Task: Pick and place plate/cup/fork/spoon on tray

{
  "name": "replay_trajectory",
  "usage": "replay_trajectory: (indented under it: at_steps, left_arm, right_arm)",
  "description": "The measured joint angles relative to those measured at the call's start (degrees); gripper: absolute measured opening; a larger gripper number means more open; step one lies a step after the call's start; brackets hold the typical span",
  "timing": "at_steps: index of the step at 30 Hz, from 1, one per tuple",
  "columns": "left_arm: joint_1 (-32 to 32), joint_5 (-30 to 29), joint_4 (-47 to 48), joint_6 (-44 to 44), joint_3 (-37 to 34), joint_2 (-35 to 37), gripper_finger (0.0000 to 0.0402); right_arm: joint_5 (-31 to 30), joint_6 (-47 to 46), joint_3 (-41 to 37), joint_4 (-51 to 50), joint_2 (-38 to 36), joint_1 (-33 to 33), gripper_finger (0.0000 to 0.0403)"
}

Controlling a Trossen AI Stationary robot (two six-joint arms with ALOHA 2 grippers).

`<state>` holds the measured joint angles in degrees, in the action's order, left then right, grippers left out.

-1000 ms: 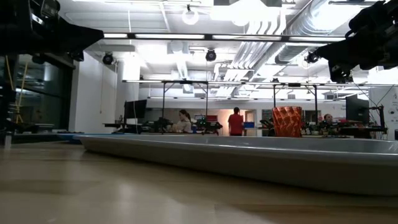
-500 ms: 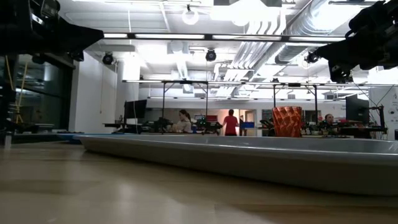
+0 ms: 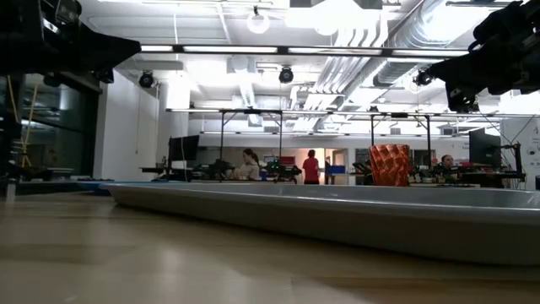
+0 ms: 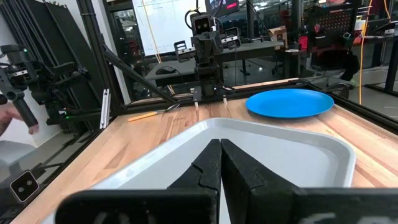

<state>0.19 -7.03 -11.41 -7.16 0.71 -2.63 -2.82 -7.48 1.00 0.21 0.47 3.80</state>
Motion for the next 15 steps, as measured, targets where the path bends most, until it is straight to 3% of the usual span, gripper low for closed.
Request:
replay_trajectory:
  at_steps: [15]
  left_arm:
    - [0.0, 0.0, -0.5, 1.4, 0.0, 0.0, 0.0]
  right_arm:
    - [0.0, 0.0, 0.0, 0.0, 0.0, 0.0, 0.0]
